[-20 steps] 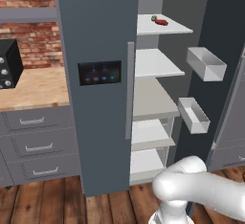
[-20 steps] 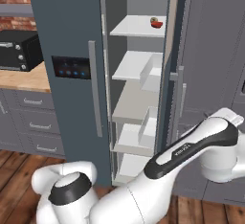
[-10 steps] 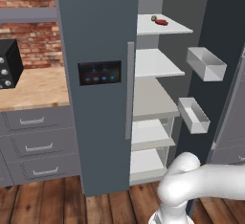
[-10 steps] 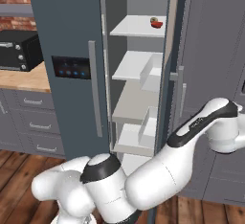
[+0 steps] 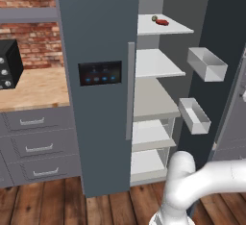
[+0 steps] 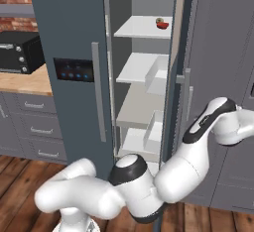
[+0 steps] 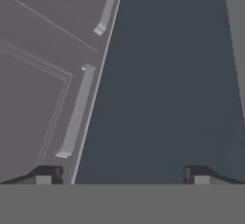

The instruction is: Pick up the frozen steak from the freezer, place it on any shelf in the fridge, and close the fridge and freezer doors when done.

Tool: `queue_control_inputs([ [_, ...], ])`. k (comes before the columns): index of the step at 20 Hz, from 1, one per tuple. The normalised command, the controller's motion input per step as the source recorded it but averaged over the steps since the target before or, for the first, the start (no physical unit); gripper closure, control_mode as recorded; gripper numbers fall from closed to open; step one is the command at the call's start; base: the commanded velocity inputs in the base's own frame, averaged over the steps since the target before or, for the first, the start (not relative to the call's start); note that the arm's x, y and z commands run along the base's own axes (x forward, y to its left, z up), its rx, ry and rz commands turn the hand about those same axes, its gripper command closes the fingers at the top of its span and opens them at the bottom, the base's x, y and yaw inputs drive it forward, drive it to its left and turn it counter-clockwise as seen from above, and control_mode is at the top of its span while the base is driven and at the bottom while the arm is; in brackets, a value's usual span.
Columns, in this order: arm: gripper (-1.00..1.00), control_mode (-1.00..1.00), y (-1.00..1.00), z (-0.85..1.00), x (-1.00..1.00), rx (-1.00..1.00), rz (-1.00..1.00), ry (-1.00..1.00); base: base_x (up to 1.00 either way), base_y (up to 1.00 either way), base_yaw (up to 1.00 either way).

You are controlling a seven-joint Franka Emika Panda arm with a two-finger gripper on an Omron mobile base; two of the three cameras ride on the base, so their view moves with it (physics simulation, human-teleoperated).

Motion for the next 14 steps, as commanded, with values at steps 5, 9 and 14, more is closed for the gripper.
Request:
queue_control_inputs([
  [5,-1.00,-1.00,-0.06,0.00,0.33,0.11,0.00,0.11,0.00,0.00,0.00],
  [9,-1.00,-1.00,0.06,0.00,0.00,0.15,0.03,0.15,0.00,0.00,0.00],
  [14,-1.00,-1.00,0.47,0.00,-0.13,0.15,0.10,0.14,0.00,0.00,0.00],
])
